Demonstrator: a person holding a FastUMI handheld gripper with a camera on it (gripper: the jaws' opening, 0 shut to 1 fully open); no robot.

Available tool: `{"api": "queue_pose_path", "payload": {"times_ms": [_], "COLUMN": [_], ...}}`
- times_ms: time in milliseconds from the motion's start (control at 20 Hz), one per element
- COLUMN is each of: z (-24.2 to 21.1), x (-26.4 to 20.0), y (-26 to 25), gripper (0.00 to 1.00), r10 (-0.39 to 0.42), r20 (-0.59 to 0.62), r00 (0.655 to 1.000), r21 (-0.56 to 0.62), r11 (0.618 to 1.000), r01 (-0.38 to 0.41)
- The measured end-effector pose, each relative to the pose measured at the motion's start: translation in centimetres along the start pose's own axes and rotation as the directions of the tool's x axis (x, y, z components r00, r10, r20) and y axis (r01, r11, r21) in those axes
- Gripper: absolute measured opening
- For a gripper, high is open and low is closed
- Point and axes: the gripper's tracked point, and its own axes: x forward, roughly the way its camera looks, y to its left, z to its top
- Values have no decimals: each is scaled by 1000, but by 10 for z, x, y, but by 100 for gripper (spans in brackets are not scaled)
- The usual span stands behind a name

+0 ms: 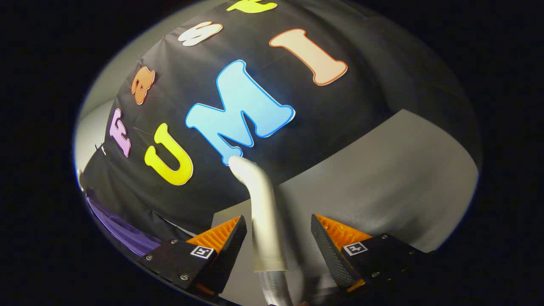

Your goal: Iron the clothes twice with a garment steamer, once on the left side and once on the right side.

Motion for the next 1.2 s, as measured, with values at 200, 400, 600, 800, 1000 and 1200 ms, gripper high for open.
{"api": "queue_pose_path", "payload": {"times_ms": [200, 400, 600, 800, 1000, 1200], "z": [-12, -19, -25, -30, -33, -37], "x": [5, 12, 23, 23, 11, -12], "y": [3, 12, 18, 21, 27, 42], "gripper": [94, 90, 50, 39, 33, 33], "r10": [84, 155, 191, 208, 204, 218], "r20": [-88, -143, -193, -181, -164, -131], "r00": [993, 977, 962, 961, 965, 967], "r21": [117, 182, 259, 286, 249, 235], "r11": [990, 975, 956, 946, 955, 955], "r01": [-73, -128, -138, -151, -160, -183]}}
